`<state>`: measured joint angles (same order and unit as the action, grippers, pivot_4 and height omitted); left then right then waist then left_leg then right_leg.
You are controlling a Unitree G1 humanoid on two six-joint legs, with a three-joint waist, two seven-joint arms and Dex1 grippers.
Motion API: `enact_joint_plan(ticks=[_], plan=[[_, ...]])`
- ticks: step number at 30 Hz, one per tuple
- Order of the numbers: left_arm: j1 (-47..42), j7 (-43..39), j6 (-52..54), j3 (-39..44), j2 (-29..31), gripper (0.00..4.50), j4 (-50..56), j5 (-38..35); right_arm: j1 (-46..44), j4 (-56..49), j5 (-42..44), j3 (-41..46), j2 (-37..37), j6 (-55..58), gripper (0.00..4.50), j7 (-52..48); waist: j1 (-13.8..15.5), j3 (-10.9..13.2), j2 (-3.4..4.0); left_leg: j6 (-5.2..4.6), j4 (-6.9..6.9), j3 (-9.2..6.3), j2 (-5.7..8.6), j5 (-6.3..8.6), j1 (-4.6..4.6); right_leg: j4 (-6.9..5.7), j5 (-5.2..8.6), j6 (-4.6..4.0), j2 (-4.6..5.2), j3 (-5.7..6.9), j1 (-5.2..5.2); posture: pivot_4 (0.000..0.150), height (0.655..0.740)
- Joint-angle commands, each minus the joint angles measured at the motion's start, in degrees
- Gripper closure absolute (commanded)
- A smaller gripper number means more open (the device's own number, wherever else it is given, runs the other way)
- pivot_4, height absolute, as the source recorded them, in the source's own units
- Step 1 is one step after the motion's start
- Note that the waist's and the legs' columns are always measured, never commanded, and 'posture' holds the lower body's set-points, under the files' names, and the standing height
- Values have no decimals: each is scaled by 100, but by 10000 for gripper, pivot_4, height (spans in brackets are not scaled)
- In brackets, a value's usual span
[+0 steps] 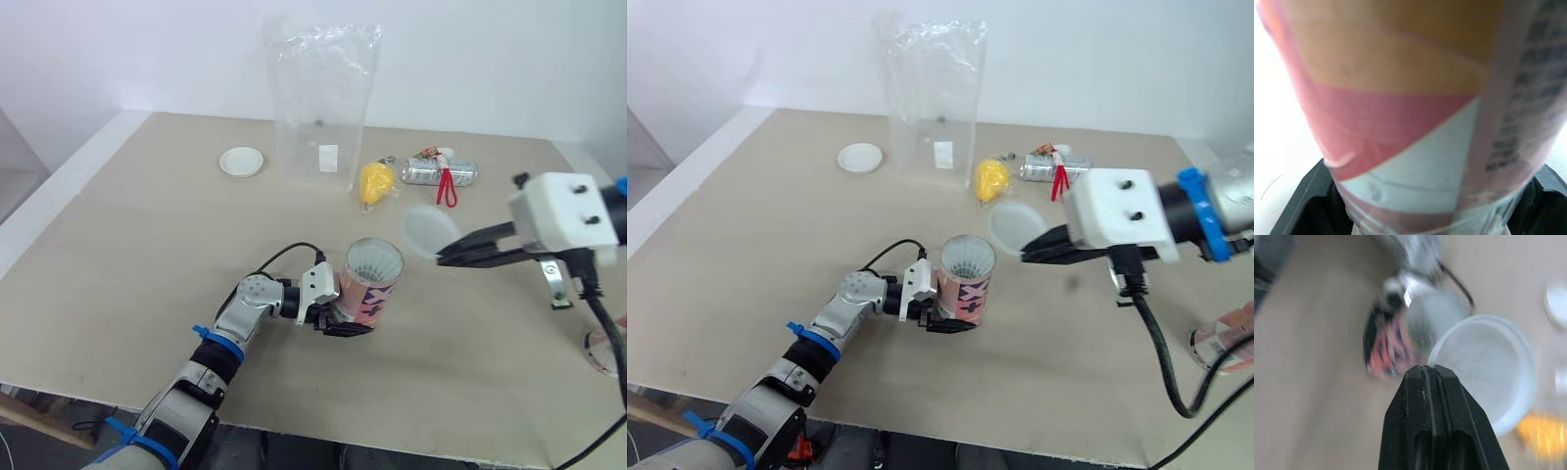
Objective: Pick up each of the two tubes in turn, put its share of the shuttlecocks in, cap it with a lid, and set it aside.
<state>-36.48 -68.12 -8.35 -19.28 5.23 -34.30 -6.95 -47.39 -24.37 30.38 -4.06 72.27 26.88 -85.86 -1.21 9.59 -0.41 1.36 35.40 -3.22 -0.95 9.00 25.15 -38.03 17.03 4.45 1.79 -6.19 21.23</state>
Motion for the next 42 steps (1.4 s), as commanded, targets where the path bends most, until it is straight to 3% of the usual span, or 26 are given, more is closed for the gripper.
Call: enact_joint_plan(ticks=[1, 11, 18, 42], plan=[[144, -138, 319, -167, 64, 11295, -139, 142, -681, 198, -209, -458, -281, -117, 44486, -519, 3, 0, -1, 0, 0, 1, 1, 0, 1, 0, -3, 4, 2, 1, 2, 1500, 7400], [219, -261, 466, -268, 224, 11295, 51, 268, -1389, 963, -568, -1747, -386, -1205, 44486, -664, -4, 0, 0, 9, -13, -7, -3, 9, 5, -8, -7, -16, 3, 19, -3, 1500, 7400], [183, -150, 448, -242, 243, 11295, 9, 296, -1569, 1052, -322, -2246, -259, -1464, 44486, -664, -5, 1, 0, 11, -12, -7, -5, 12, 4, -9, -6, -15, 2, 21, -4, 1500, 7400], [205, -22, 479, -242, 321, 11295, 9, 311, -1522, 1139, -160, -2509, -199, -1765, 44486, -664, -8, 0, 0, 11, -9, -3, -25, 11, -2, -10, -8, -13, -11, 28, -3, 1500, 7400]])
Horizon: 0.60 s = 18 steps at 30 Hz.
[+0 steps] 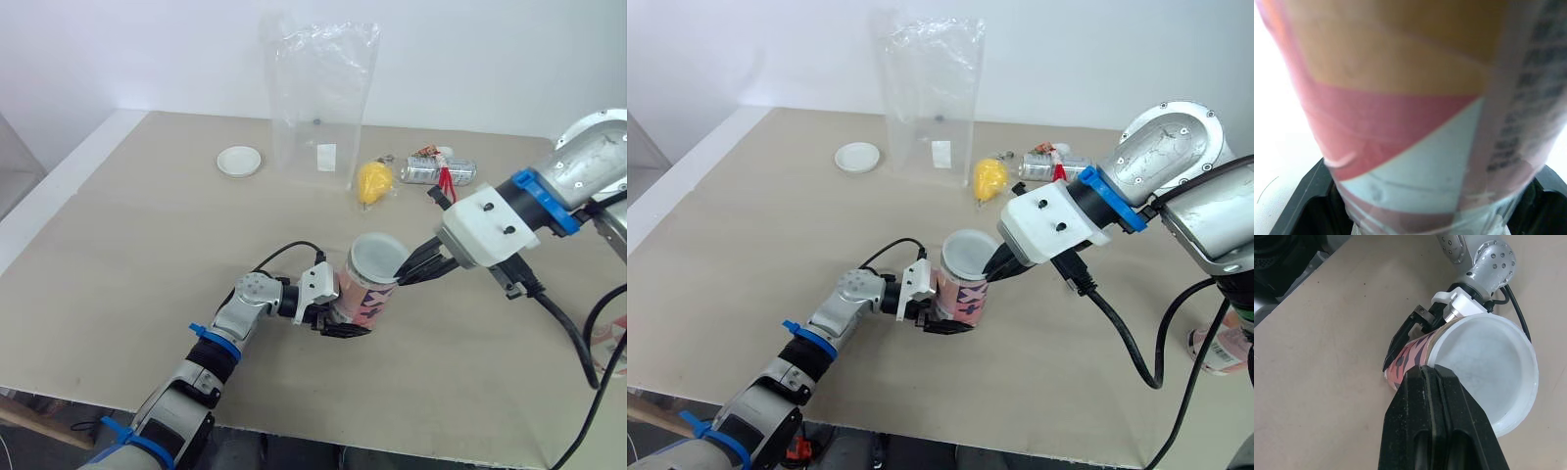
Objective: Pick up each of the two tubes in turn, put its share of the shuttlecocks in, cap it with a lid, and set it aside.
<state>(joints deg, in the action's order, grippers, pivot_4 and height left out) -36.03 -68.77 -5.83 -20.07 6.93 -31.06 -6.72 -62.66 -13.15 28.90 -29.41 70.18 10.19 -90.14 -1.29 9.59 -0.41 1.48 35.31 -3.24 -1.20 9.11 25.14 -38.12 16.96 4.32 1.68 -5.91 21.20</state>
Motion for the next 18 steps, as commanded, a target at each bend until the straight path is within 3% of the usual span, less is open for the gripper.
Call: enact_joint_plan(ticks=[1, 18], plan=[[160, 45, 227, -163, 153, 11295, -315, 288, 21, 13, -14, 20, 11, -113, 44486, -236, -1, 0, 0, 0, 0, 0, 0, 0, 0, 0, 0, 0, 0, 0, 0, 1500, 7400], [177, 62, 222, -188, 173, 11295, -280, 260, -17, 204, -203, 5, -208, -387, 44486, -236, -10, -1, 2, 2, 3, 2, -29, -2, -7, -2, -15, -18, -27, -1, 0, 1500, 7400]])
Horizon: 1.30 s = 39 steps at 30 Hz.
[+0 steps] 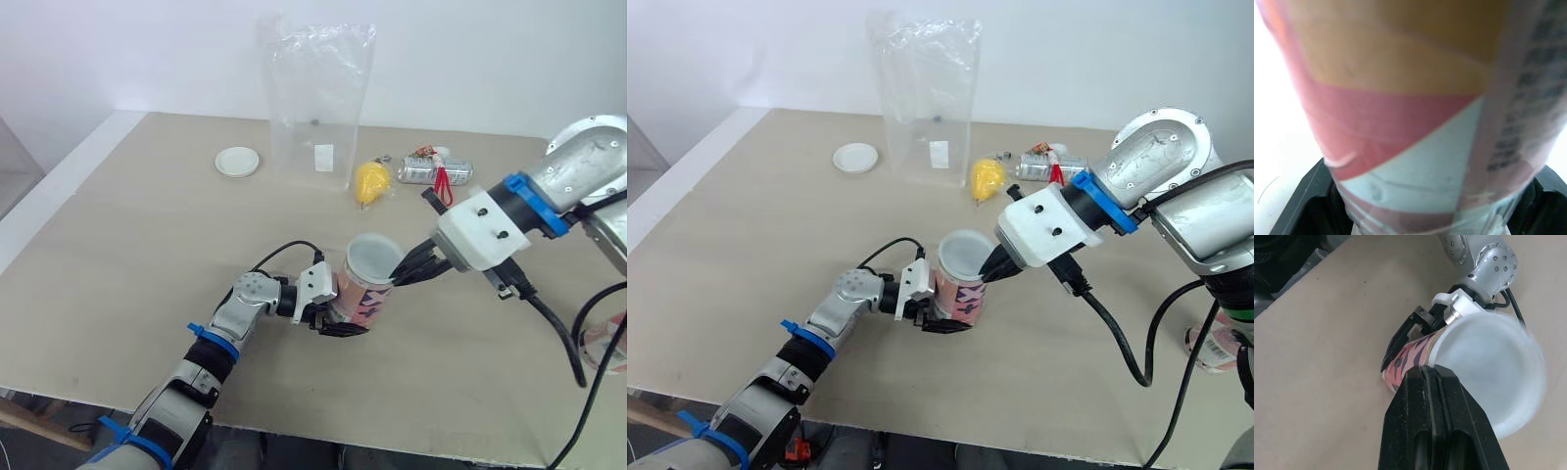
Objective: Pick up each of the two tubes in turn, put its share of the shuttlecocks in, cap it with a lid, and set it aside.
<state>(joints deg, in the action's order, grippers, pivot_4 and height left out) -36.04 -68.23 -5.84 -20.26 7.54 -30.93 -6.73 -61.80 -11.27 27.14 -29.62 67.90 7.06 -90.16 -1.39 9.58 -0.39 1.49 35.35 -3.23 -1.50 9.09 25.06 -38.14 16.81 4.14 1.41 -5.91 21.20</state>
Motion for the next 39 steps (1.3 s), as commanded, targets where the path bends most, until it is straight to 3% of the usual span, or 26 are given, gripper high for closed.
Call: enact_joint_plan(ticks=[1, 10, 13, 15, 17, 23, 29, 33, 35, 39], plan=[[179, 7, 223, -171, 112, 11295, -292, 262, -111, 28, -38, 22, 13, -82, 44486, -234, 0, 0, 0, 0, 0, 1, 0, 0, 0, 0, 0, 0, 0, 0, 0, 1500, 7400], [175, 11, 216, -184, 115, 11295, -306, 275, -149, -60, 114, -119, 155, 140, 44486, -234, 0, 0, 0, 0, 0, 1, -1, 0, 0, 0, 0, -1, 0, -1, 0, 1500, 7400], [172, 12, 213, -184, 117, 11295, -315, 276, -165, -13, 105, -92, 144, 99, 36400, -234, 0, 0, 0, 0, 0, 2, -2, 0, 0, 0, 0, -2, 0, -1, 0, 1500, 7400], [172, 12, 210, -183, 122, 11295, -318, 276, -174, -2, 198, -19, 139, 205, 27188, -234, 0, 0, 0, 0, 0, 2, -2, 0, 0, 0, 0, -2, 0, -1, 0, 1500, 7400], [168, 7, 208, -181, 127, 11295, -326, 276, -175, -32, 403, 89, 131, 463, 21987, -234, 0, 0, 0, 0, 1, 2, -2, 0, 0, 0, 0, -2, 0, -1, 1, 1500, 7400], [164, 2, 210, -176, 142, 11295, -328, 279, -225, 87, 1163, 866, -164, 1755, 21987, -204, 1, 0, 1, 0, 1, 2, -3, 0, 1, 0, -4, -7, 0, -2, 0, 1500, 7400], [158, 20, 203, -158, 152, 11295, -334, 272, -32, 291, 2110, 1911, -824, 3391, 21987, 813, 1, -1, 1, 0, 2, 1, -5, 0, 2, -1, -25, -39, -3, -1, 1, 1500, 7400], [172, 28, 231, -146, 167, 11295, -284, 258, 611, 22, 1921, 2260, -1355, 3609, 33972, 1838, 1, -8, -13, 0, 2, -1, -7, 0, 2, -1, -24, -40, -8, 1, 0, 1500, 7400], [175, 22, 246, -142, 179, 11295, -259, 249, 865, -118, 1807, 2270, -1448, 3810, 43591, 2127, 1, -7, -11, -1, 3, 1, -6, -1, 5, -2, -26, -36, -8, -1, 4, 1500, 7400], [180, 17, 266, -138, 187, 11295, -234, 239, 1170, -332, 1556, 2205, -1542, 3956, 44699, 2384, 1, -7, -10, -2, 2, 2, -6, -1, 9, -3, -26, -36, -9, -3, 7, 1500, 7400]])
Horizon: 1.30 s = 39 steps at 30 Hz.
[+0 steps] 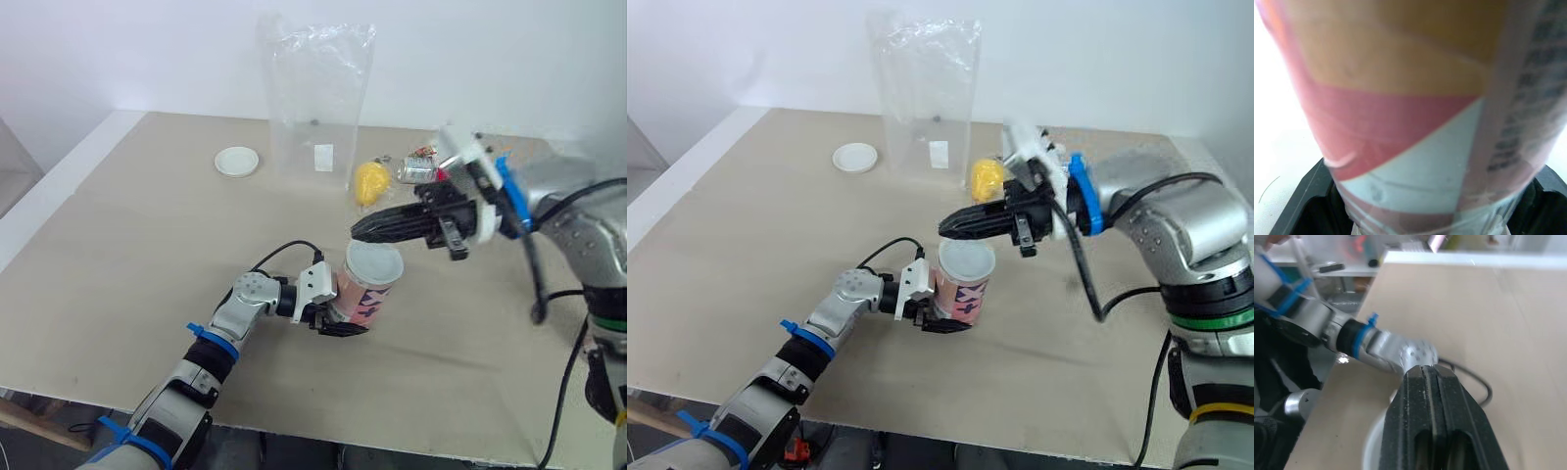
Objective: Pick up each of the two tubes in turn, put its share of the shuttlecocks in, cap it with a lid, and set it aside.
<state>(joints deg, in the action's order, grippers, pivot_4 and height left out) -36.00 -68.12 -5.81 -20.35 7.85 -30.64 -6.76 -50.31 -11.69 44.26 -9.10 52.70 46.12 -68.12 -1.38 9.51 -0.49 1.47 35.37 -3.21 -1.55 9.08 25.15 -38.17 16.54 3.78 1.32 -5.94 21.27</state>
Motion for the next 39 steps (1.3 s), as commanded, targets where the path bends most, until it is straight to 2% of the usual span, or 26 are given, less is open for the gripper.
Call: enact_joint_plan(ticks=[1, 8, 20, 39], plan=[[182, 6, 272, -134, 156, 11295, -248, 241, 84, -323, -272, 97, -33, 19, 44699, 220, 0, 0, 0, 0, 0, 0, 0, 0, 0, 0, 0, 0, -1, 0, 0, 1500, 7400], [194, 29, 309, -139, 149, 11295, -197, 244, 279, -473, -664, -79, 25, -41, 44699, -30, -9, 0, 0, 0, 0, 0, -2, 0, -3, 0, 19, 33, -4, -1, -1, 1500, 7400], [225, 47, 333, -137, 167, 11295, -164, 251, 384, -468, -892, 11, 52, -88, 44699, -221, -10, 0, 0, 0, 0, 0, -3, 0, -2, 0, 20, 34, -5, -1, -1, 1500, 7400], [195, 94, 307, -124, 184, 11295, -169, 252, 858, -227, -1956, -519, 363, -630, 44699, -515, -13, -15, -14, 0, 0, 1, -3, 0, -18, 3, 26, 27, -3, -2, -6, 1500, 7400]])
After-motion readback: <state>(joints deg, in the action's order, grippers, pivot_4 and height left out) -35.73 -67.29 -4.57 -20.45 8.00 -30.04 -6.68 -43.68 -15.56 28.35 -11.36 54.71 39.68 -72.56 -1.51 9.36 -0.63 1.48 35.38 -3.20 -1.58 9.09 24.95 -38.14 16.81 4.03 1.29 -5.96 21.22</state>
